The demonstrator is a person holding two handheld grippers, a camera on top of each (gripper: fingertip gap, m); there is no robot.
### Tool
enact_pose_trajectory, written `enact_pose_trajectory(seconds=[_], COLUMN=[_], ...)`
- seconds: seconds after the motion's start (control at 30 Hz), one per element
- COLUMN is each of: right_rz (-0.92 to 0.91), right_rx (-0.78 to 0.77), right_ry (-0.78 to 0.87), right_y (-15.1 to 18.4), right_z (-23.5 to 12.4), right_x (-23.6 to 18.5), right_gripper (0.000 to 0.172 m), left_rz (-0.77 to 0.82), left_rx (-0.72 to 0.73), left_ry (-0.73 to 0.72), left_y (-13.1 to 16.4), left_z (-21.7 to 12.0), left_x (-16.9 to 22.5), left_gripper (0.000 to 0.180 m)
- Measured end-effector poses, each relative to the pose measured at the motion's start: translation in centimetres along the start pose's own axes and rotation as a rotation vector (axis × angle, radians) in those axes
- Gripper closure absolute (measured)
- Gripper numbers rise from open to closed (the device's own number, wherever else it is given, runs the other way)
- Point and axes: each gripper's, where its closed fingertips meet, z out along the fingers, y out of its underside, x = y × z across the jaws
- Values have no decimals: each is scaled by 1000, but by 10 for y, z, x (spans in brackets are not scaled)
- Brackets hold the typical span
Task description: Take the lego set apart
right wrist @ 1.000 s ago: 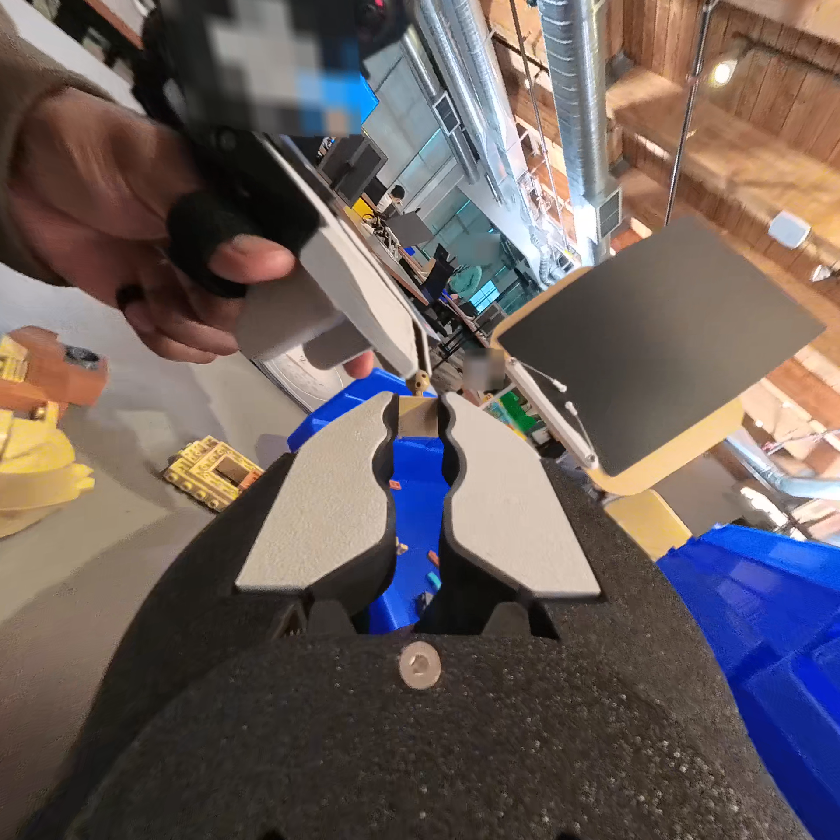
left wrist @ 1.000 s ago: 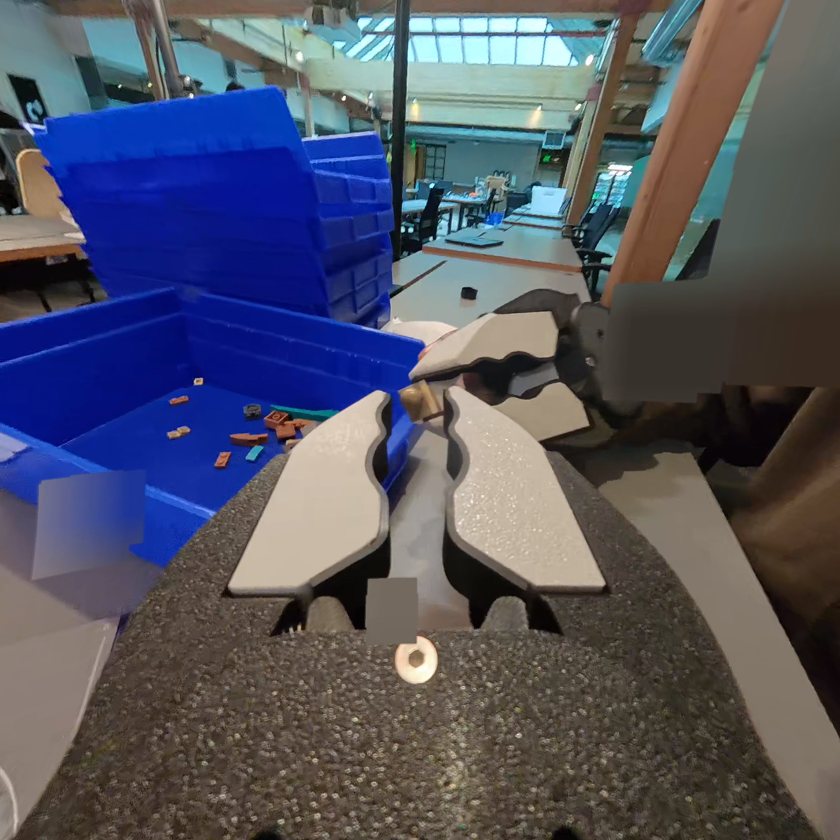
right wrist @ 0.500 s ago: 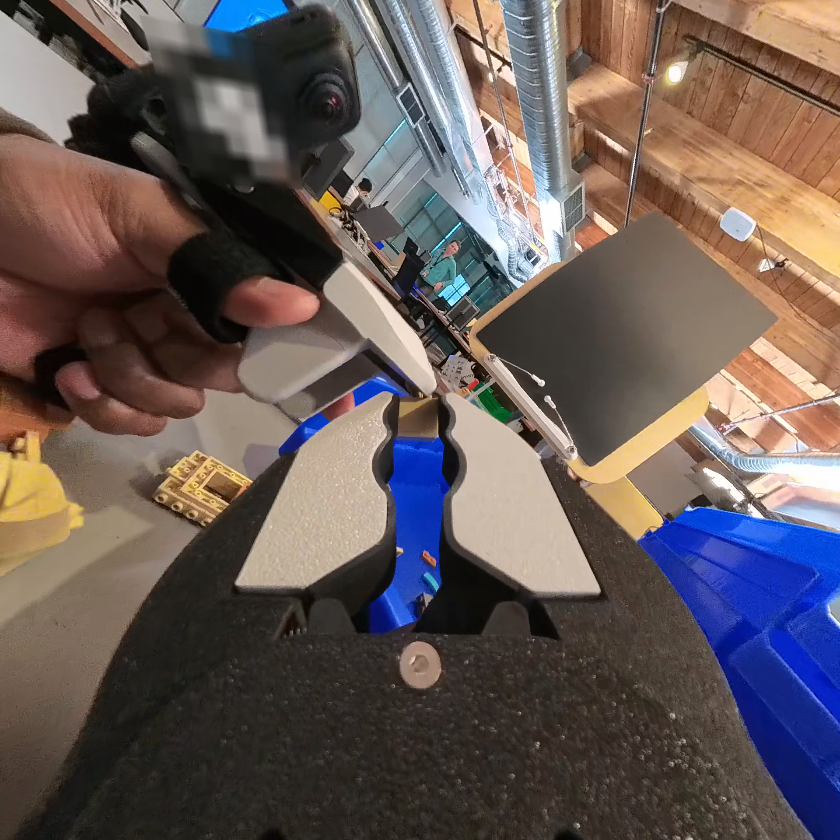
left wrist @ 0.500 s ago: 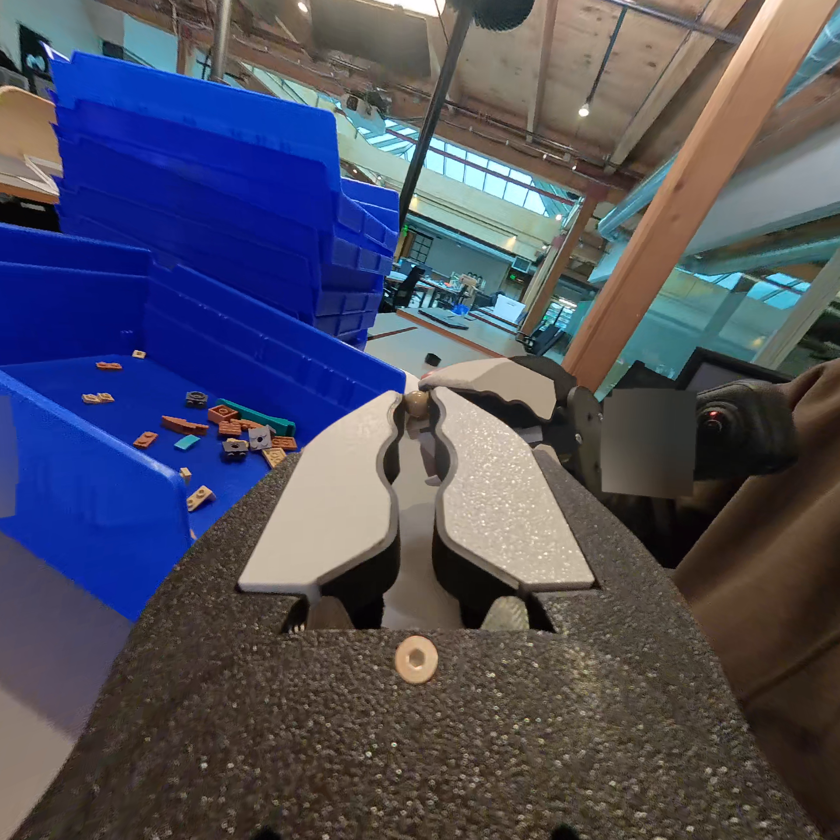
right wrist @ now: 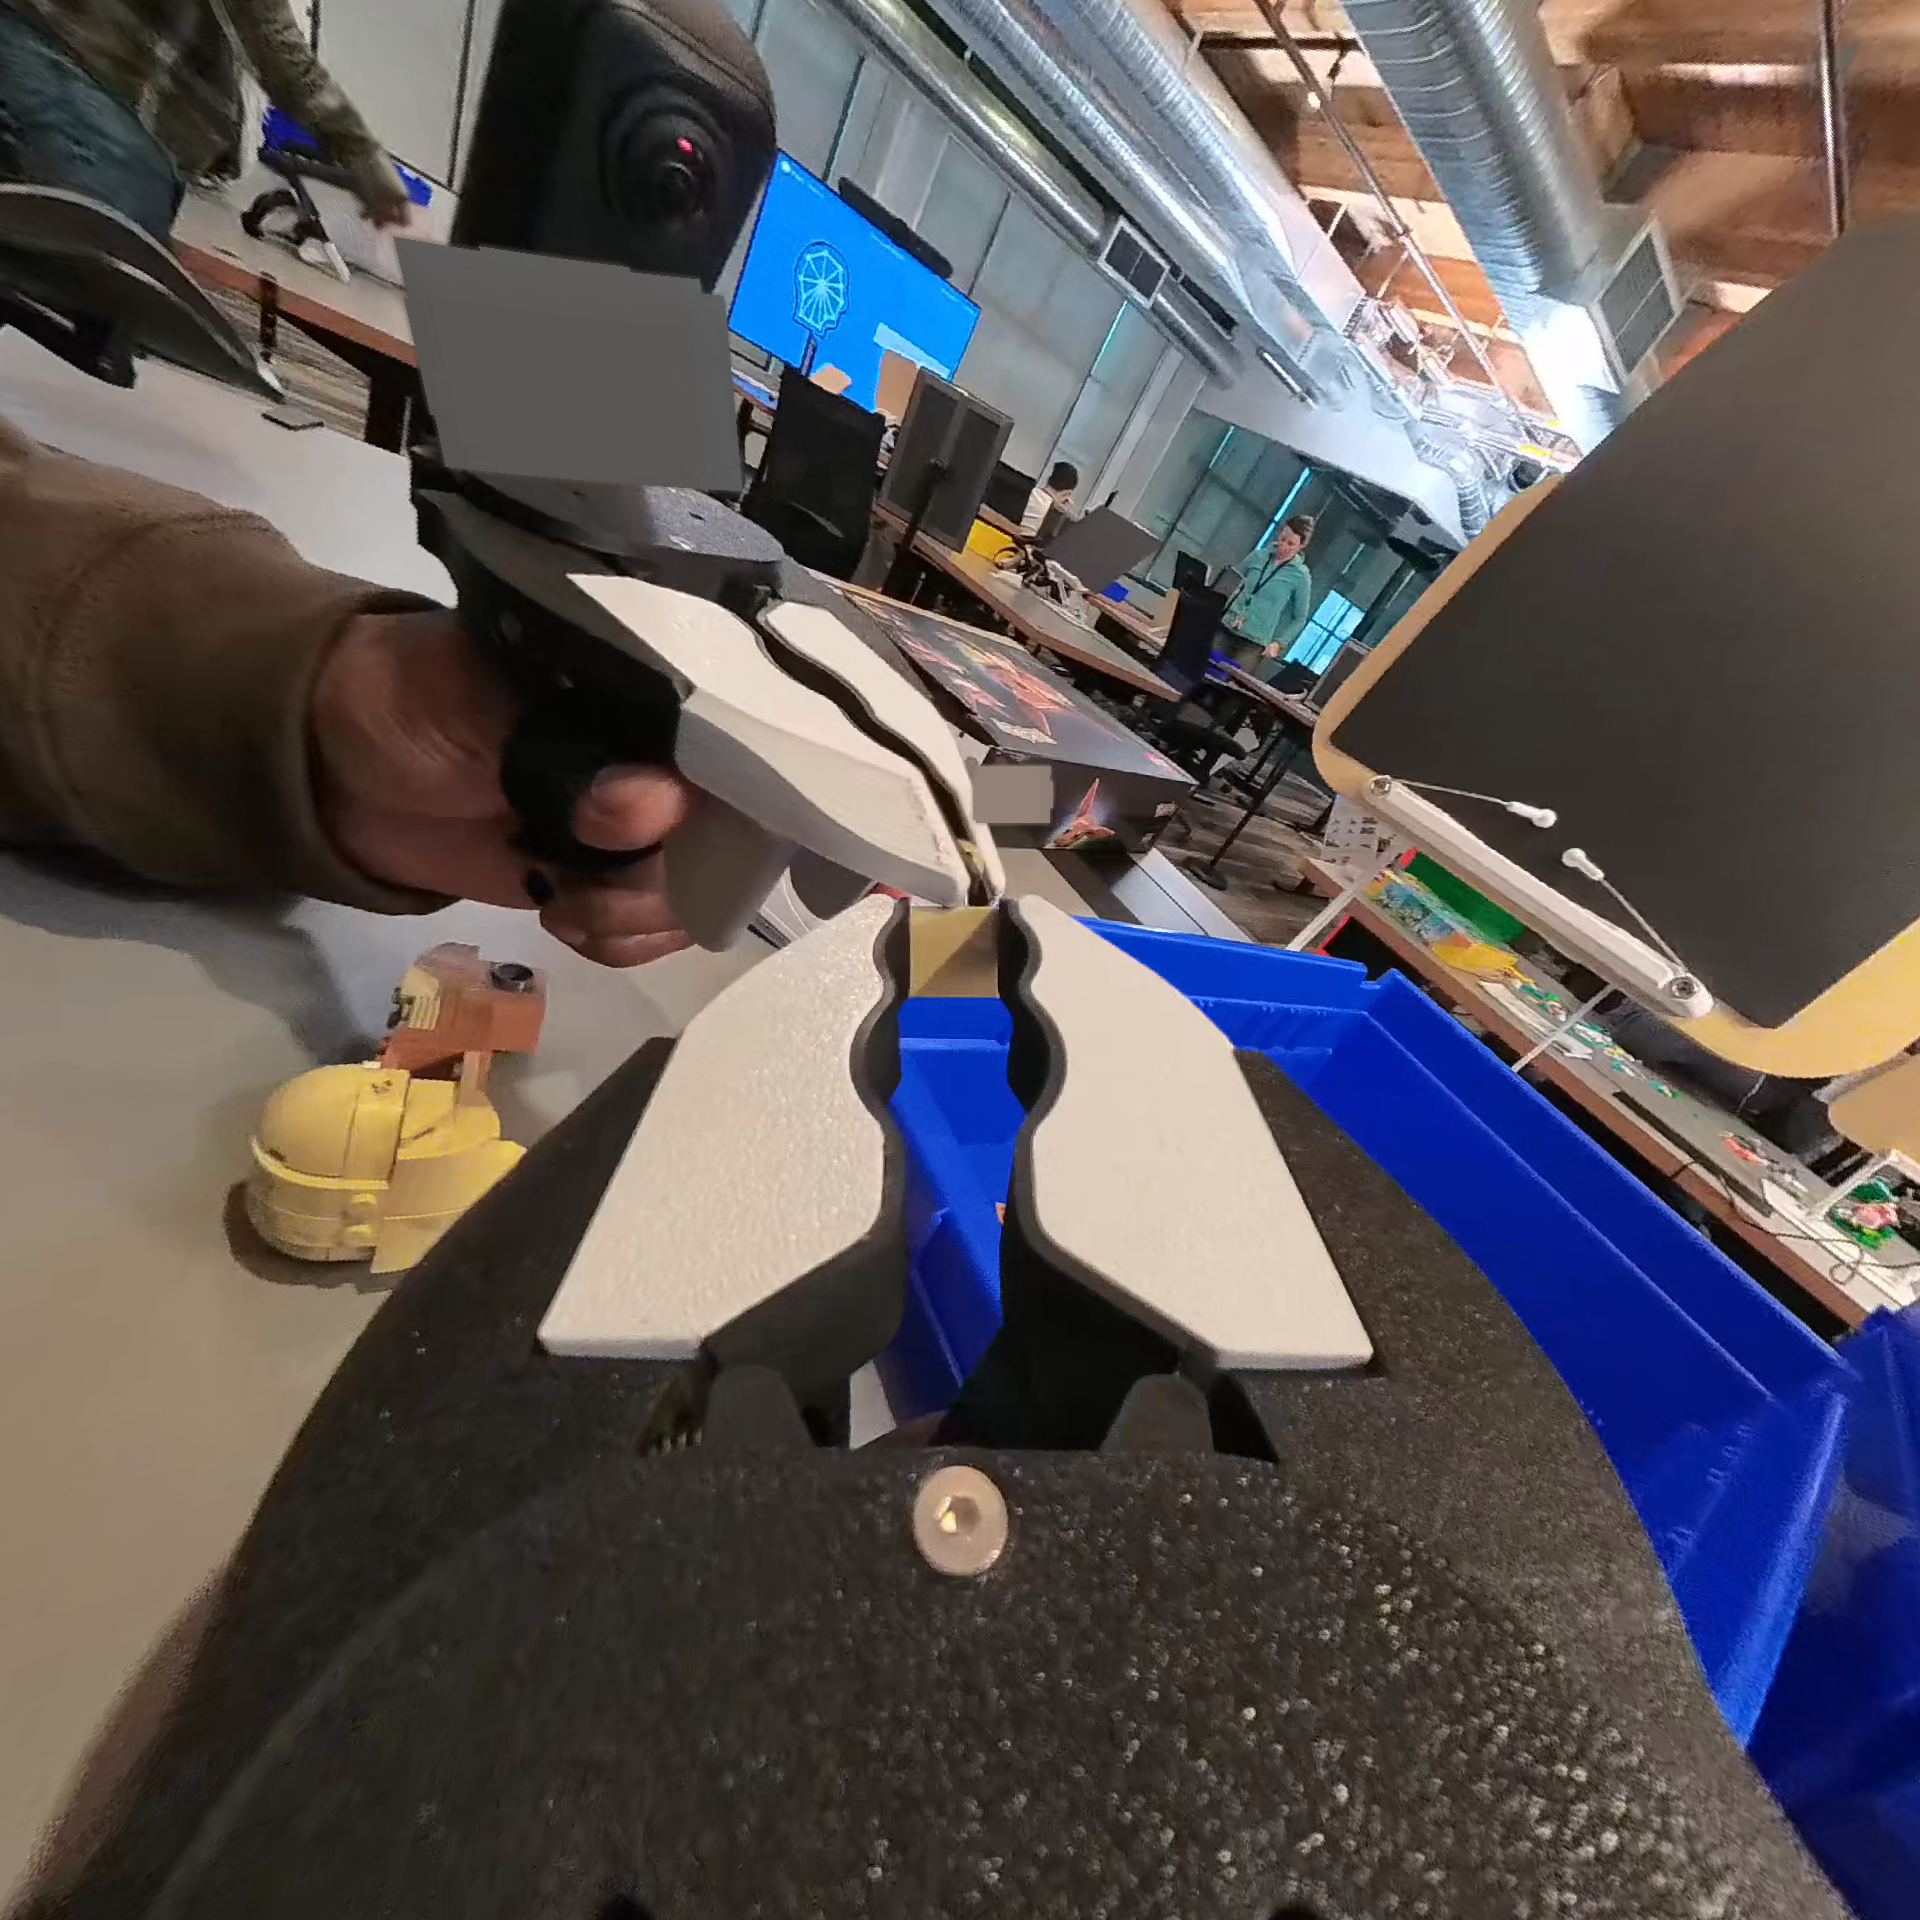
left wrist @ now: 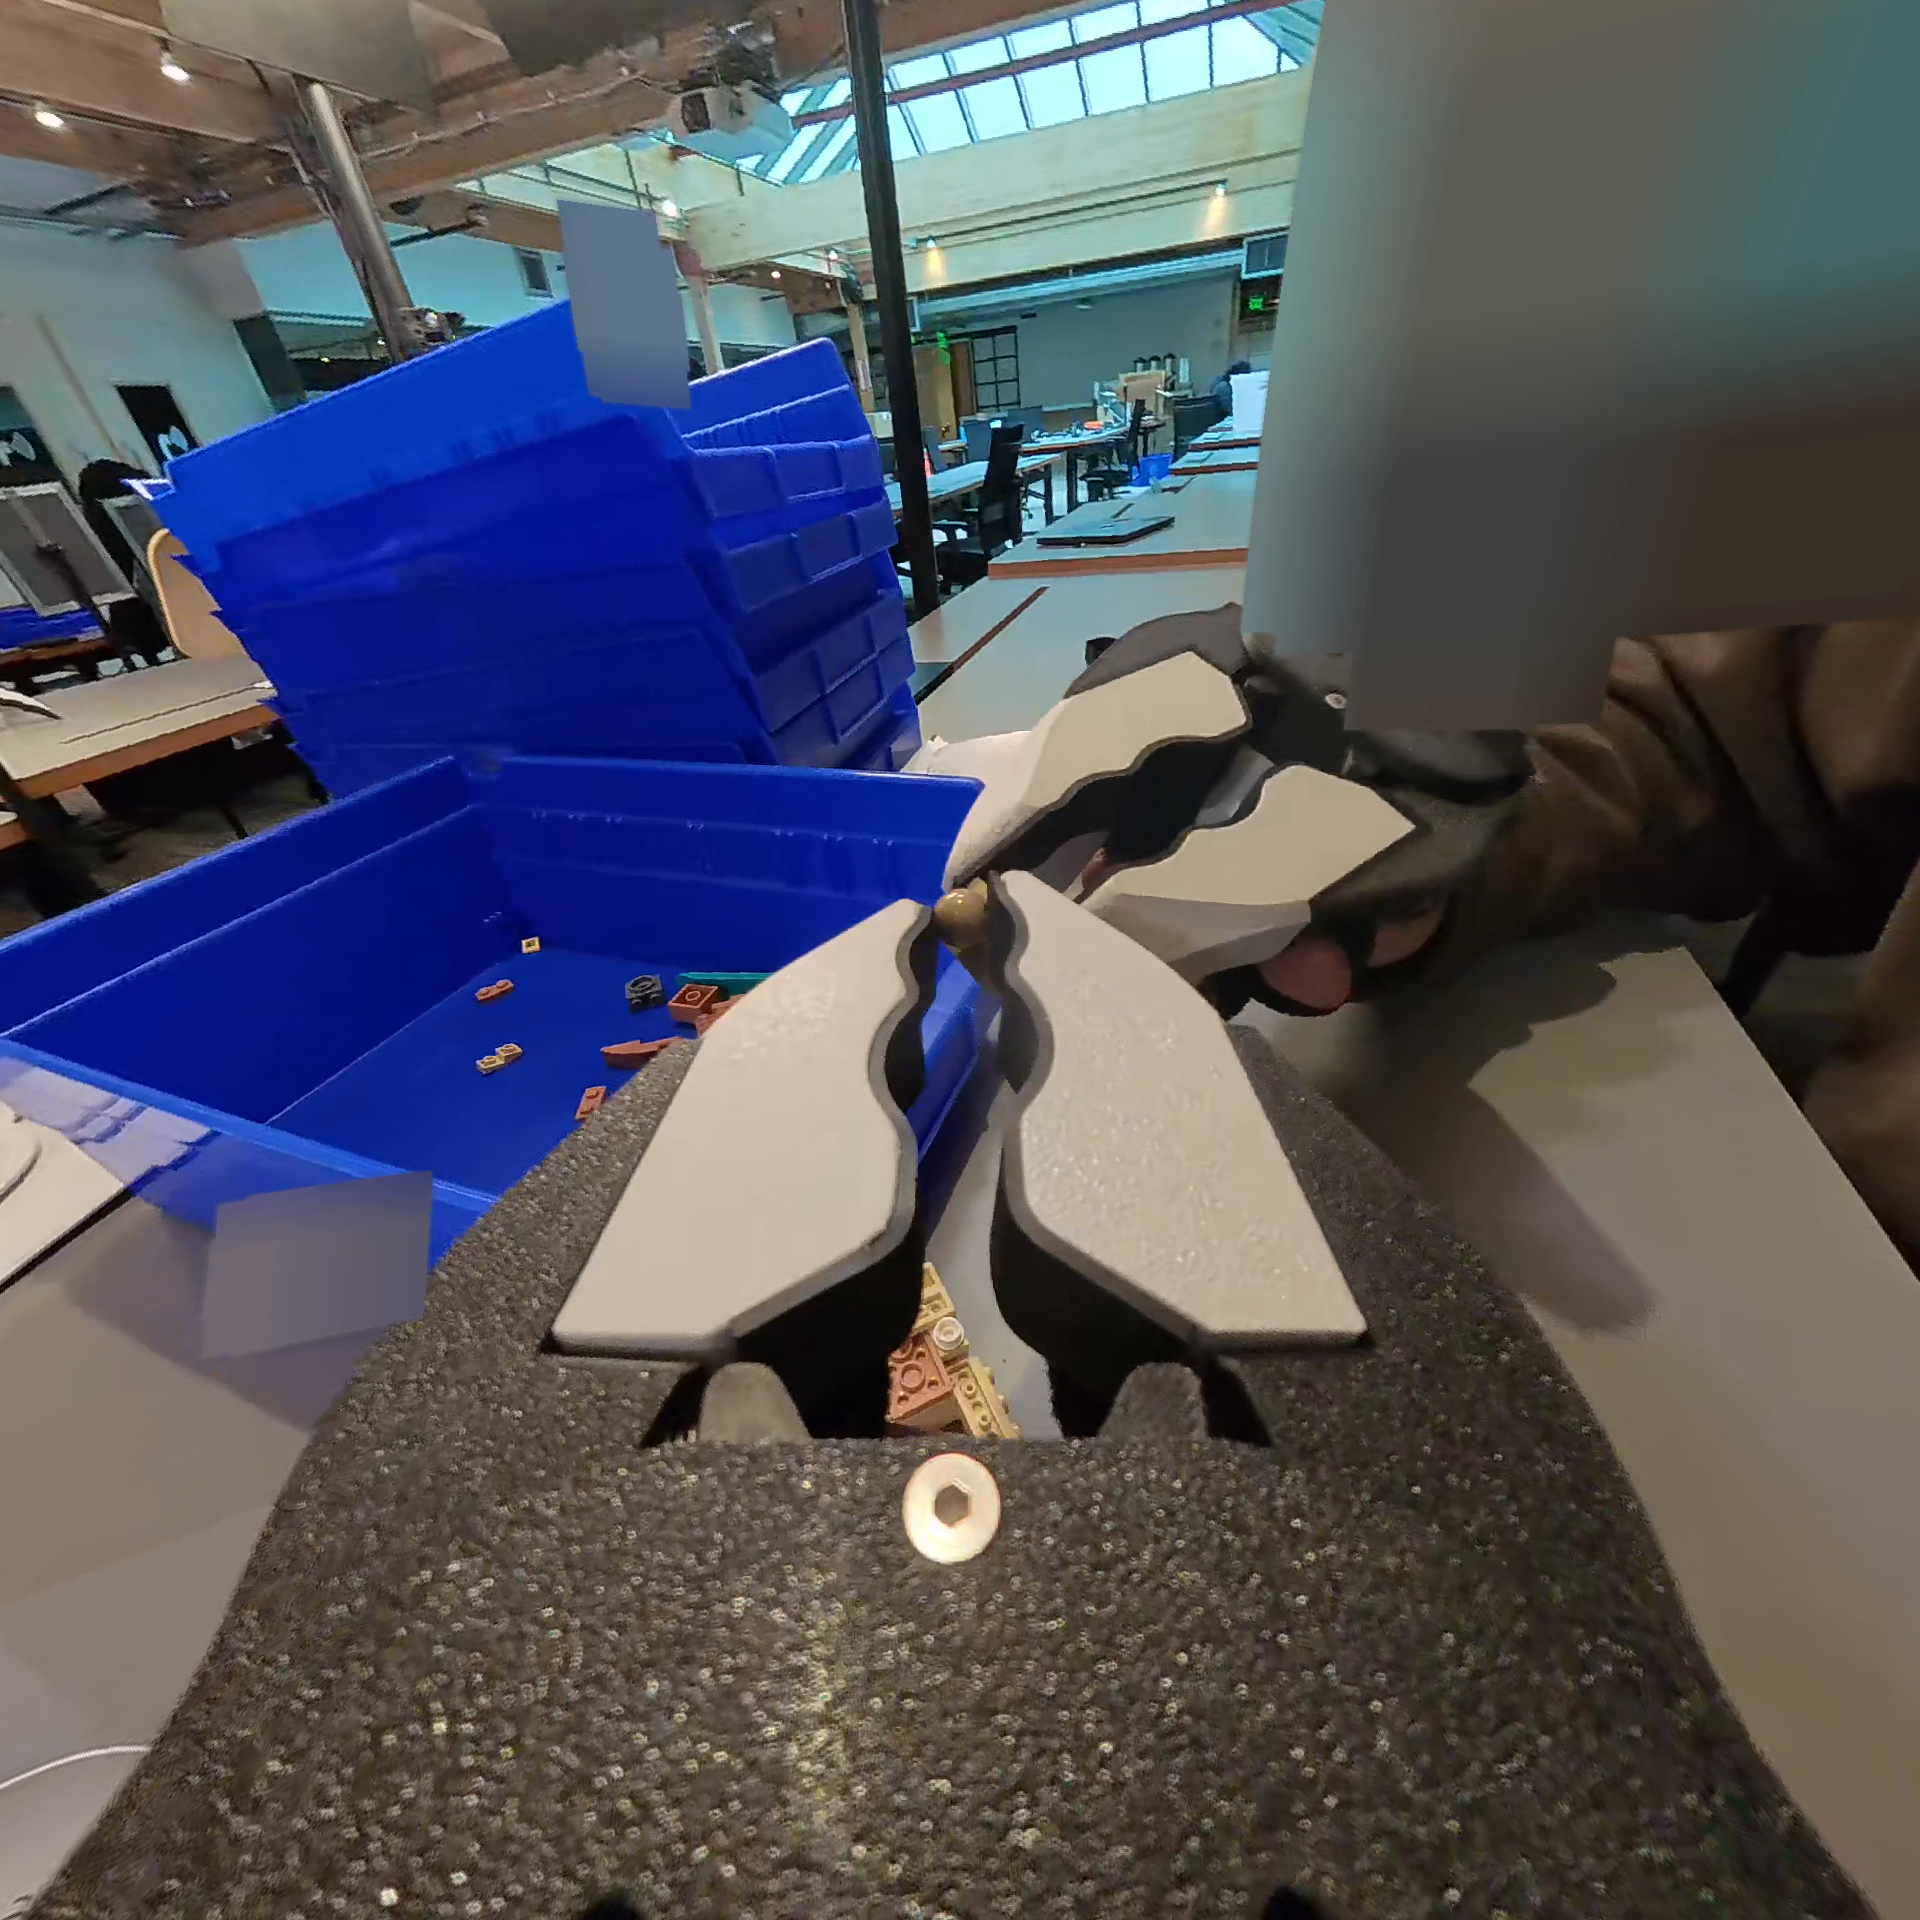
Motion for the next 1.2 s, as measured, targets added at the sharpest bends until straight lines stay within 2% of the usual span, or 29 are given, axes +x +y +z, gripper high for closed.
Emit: enact_pose_trajectory(seconds=[0.13,0.37,0.43,0.5,0.57,0.67,0.73,0.83,0.9,0.97,1.1,1.2], right_rz=[-66,-340,-409,-507,-485,-443,-414,-345,-222,-194,-282,-324], right_rx=[3,-27,55,53,28,-18,-68,-307,-400,-400,-344,-270], right_ry=[20,132,148,199,215,240,283,439,436,411,355,250], right_y=[0,3,-12,-20,-14,-3,4,35,52,52,40,31], right_z=[-1,-1,-7,-12,-10,-5,-2,4,7,8,7,12], right_x=[1,4,0,0,5,16,27,61,70,69,58,35], right_gripper=[156,156,156,156,156,156,156,156,149,144,141,138], left_rz=[-89,-287,-349,-497,-428,-327,-339,-403,-435,-455,-498,-504], left_rx=[7,-4,-11,63,48,34,48,62,77,90,108,100], left_ry=[39,79,-53,-106,-133,-100,-72,-50,-49,-50,-36,-24], left_y=[0,3,11,10,4,-5,-4,1,2,2,2,4], left_z=[0,2,-6,-28,-35,-25,-22,-21,-21,-22,-21,-19], left_x=[1,-2,-29,-60,-66,-49,-44,-47,-48,-50,-50,-46], left_gripper=[171,171,172,172,172,172,171,171,171,171,171,171])
